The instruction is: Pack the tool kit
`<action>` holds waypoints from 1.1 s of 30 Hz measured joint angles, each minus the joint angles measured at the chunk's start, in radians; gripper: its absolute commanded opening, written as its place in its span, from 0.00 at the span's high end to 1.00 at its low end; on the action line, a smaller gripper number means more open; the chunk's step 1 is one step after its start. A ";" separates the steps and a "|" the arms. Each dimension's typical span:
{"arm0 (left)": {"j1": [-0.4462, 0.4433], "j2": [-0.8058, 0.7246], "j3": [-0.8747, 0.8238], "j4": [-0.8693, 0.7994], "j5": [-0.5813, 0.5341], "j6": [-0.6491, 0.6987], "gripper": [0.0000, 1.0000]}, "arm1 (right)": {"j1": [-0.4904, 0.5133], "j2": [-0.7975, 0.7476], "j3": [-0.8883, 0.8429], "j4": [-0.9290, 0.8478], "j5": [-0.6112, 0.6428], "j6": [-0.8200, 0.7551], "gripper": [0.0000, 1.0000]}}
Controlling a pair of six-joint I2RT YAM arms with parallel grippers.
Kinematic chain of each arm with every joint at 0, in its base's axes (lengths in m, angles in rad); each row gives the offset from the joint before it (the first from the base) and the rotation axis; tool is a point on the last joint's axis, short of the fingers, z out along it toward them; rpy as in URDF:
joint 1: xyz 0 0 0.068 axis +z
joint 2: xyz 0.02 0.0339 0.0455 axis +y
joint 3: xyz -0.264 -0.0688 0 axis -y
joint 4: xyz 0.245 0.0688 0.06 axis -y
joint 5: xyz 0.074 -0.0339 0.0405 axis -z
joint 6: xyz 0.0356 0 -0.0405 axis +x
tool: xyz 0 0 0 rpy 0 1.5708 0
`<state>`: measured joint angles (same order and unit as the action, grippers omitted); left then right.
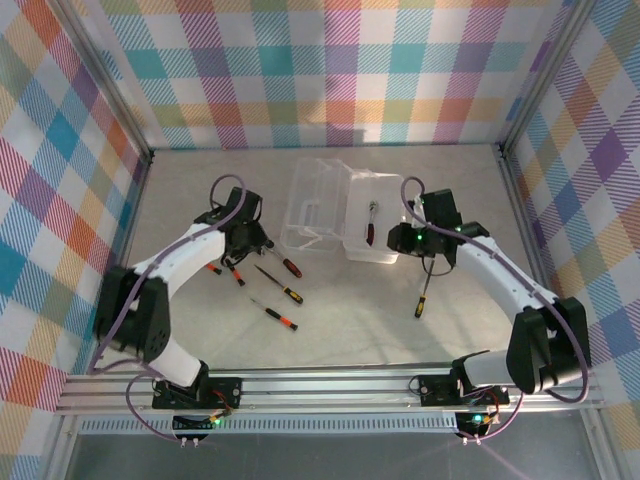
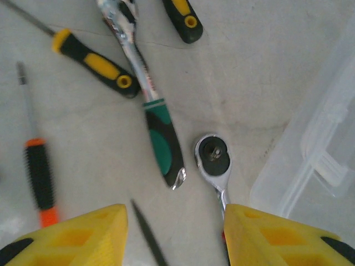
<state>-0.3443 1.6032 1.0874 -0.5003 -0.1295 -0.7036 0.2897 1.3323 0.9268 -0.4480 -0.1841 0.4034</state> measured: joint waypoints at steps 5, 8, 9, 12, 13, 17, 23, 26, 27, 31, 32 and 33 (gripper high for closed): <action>0.000 0.108 0.021 0.029 0.031 -0.019 0.48 | 0.000 -0.079 -0.080 0.007 0.001 0.004 0.69; 0.000 0.147 0.039 0.030 0.030 -0.026 0.43 | 0.000 -0.111 -0.103 0.008 0.001 0.004 0.68; 0.000 0.153 0.044 0.029 0.026 -0.028 0.42 | 0.000 -0.116 -0.106 0.008 0.001 0.004 0.68; 0.001 0.156 0.068 0.011 -0.007 -0.027 0.42 | 0.000 -0.125 -0.114 0.014 0.001 0.004 0.68; 0.005 0.157 0.084 0.002 -0.021 -0.023 0.42 | 0.000 -0.126 -0.116 0.014 0.001 0.003 0.68; 0.023 0.190 0.163 -0.018 -0.044 0.001 0.47 | 0.000 -0.127 -0.124 0.022 0.000 0.004 0.68; 0.040 0.294 0.220 -0.032 -0.060 0.020 0.50 | 0.000 -0.129 -0.133 0.034 0.000 0.005 0.68; 0.040 0.307 0.209 -0.043 -0.066 0.019 0.50 | 0.000 -0.133 -0.135 0.037 0.000 0.007 0.68; 0.040 0.307 0.204 -0.044 -0.067 0.018 0.50 | 0.000 -0.135 -0.136 0.037 0.001 0.007 0.67; 0.042 0.307 0.185 -0.045 -0.065 0.016 0.59 | 0.000 -0.140 -0.136 0.037 0.001 0.007 0.67; 0.042 0.308 0.183 -0.047 -0.065 0.014 0.62 | 0.000 -0.140 -0.136 0.038 0.001 0.007 0.67; 0.042 0.311 0.182 -0.046 -0.065 0.015 0.66 | 0.000 -0.140 -0.136 0.039 0.001 0.007 0.67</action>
<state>-0.3027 1.9144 1.2697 -0.5465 -0.1944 -0.6884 0.2897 1.1919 0.7906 -0.4095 -0.1833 0.4107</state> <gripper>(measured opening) 0.391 0.326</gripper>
